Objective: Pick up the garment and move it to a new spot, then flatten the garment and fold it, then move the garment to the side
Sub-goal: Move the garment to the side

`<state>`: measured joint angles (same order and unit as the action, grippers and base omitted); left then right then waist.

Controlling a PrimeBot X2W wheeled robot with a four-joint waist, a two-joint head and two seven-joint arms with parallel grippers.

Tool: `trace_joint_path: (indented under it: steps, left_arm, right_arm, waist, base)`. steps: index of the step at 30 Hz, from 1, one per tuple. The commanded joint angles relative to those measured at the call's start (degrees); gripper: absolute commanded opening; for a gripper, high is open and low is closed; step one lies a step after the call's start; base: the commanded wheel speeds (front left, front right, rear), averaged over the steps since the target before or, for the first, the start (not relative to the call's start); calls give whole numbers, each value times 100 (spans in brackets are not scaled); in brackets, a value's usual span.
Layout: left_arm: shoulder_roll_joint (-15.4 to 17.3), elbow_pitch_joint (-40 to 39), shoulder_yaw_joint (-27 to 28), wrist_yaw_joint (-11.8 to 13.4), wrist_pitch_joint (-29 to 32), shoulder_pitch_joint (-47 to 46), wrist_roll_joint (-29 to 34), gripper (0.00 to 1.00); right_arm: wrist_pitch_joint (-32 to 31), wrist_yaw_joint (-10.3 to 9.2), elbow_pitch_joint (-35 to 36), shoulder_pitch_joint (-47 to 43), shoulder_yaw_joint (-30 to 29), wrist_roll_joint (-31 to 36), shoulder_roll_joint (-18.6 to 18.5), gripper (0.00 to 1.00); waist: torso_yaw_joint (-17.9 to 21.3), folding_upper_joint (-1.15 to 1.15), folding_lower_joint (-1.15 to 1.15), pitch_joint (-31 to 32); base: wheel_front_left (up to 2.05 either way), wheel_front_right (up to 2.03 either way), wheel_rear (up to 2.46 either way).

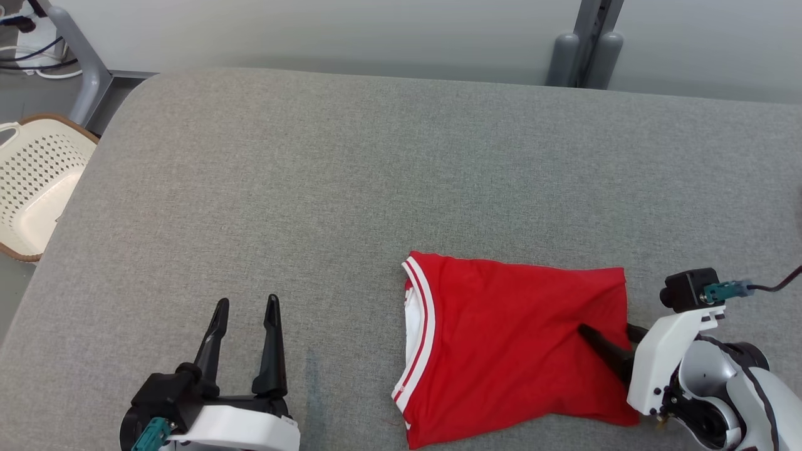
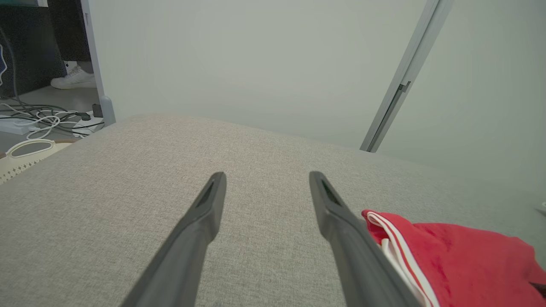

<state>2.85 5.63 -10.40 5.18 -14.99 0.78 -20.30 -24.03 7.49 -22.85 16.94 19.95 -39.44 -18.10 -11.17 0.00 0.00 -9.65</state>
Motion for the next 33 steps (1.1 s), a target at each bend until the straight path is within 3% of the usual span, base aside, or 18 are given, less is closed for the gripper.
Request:
trace_joint_path:
  steps: [1,2,4,9,19,28,33]
  left_arm:
    - [15,-23,7,36,-25,-96,-25,100]
    - [15,-28,7,42,-25,-97,-26,100]
    - [14,-38,5,47,-25,-102,-21,100]
    - [13,-73,14,40,-25,-140,30,100]
    - [17,-22,-63,-98,-24,-407,241,100]
    - [102,34,-23,-151,-24,-599,402,100]
    - [139,116,-110,-197,-24,-788,479,100]
  right_arm:
    - [4,1,-22,50,91,-50,-50,43]
    - [50,1,-5,99,110,-54,-79,33]
    - [140,1,16,183,151,-47,-124,0]
    - [372,0,-5,418,103,18,-251,0]
    - [648,0,-135,1043,-307,214,-615,0]
    - [838,1,-168,1387,-454,249,-467,0]
    - [947,1,-250,1558,-390,270,-340,0]
  waist:
    - [11,0,0,-11]
    - [29,0,0,-13]
    - [87,0,0,-15]
    - [374,0,0,-71]
    - [1598,0,0,-388]
    - [2661,0,0,-653]
    - [2923,0,0,-735]
  base:
    - [0,0,0]
    - [0,0,0]
    - [0,0,0]
    - [0,0,0]
    - [0,0,0]
    - [0,0,0]
    - [0,0,0]
